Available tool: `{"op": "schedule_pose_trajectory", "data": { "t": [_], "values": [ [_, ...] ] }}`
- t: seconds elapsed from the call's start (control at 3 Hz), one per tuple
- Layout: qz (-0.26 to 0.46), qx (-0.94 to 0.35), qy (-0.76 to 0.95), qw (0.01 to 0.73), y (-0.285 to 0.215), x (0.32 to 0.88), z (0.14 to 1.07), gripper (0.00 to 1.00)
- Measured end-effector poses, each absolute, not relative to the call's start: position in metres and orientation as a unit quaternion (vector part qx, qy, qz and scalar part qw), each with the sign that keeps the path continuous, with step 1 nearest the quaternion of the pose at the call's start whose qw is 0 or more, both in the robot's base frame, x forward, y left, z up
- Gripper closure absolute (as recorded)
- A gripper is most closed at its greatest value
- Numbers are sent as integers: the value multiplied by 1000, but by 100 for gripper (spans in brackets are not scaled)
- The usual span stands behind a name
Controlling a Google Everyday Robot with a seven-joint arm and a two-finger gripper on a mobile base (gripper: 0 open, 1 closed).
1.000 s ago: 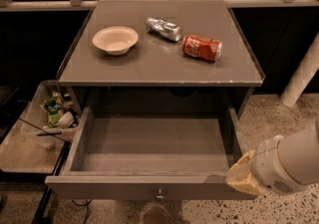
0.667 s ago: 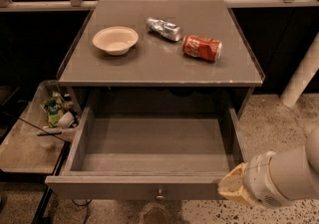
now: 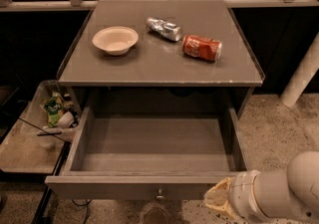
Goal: Close top drawer
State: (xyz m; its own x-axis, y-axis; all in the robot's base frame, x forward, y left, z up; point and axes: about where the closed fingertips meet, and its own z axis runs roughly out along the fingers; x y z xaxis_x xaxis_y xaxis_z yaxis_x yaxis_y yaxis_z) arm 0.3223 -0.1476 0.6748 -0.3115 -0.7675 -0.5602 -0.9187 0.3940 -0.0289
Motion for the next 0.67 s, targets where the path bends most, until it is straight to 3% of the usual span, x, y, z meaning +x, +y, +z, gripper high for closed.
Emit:
{"op": "schedule_pose_trajectory", "data": {
  "t": [0.67],
  "values": [
    [143,-531,797,251,-142,327,651,100]
  ]
}}
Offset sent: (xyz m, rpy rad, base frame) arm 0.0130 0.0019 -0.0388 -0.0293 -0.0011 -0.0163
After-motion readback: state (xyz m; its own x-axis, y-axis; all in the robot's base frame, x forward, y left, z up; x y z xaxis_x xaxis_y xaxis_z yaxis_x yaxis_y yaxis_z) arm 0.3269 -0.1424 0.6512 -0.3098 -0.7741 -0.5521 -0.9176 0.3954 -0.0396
